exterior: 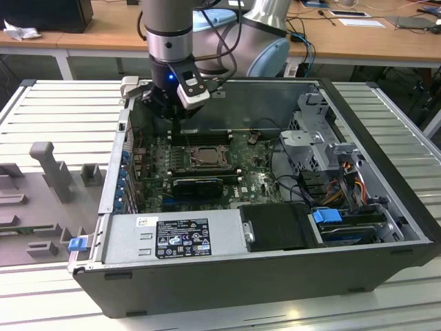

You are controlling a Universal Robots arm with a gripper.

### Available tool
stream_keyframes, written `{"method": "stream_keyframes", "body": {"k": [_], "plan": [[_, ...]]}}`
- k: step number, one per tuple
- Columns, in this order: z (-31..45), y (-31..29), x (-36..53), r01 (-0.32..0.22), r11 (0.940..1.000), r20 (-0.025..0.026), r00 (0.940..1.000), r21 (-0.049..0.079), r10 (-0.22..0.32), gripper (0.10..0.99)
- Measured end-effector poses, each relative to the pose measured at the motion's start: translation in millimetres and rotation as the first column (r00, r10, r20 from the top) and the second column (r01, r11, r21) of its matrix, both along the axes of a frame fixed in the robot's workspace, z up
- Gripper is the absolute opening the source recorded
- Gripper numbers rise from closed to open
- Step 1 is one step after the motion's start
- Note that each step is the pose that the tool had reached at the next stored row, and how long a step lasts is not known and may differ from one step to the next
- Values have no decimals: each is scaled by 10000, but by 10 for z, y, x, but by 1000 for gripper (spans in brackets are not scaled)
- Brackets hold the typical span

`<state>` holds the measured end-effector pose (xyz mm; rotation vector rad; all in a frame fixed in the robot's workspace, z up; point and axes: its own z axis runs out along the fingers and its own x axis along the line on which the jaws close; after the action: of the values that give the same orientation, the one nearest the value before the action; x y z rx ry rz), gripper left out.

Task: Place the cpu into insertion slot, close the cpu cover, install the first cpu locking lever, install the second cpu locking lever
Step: 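Install the first cpu locking lever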

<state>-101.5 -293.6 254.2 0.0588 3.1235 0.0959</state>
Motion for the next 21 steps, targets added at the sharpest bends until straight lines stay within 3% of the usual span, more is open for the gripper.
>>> {"method": "stream_keyframes", "body": {"k": [7,13,15,18,21], "plan": [[0,0,167,1,10000,0,10000,0,-1,106],[-1,0,426,2,10000,0,10000,0,-2,106],[-2,-1,455,0,10000,1,10000,30,0,106],[-5,0,455,-20,9996,18,10000,285,19,106],[-12,0,455,-126,9995,35,9999,290,125,106]]}}
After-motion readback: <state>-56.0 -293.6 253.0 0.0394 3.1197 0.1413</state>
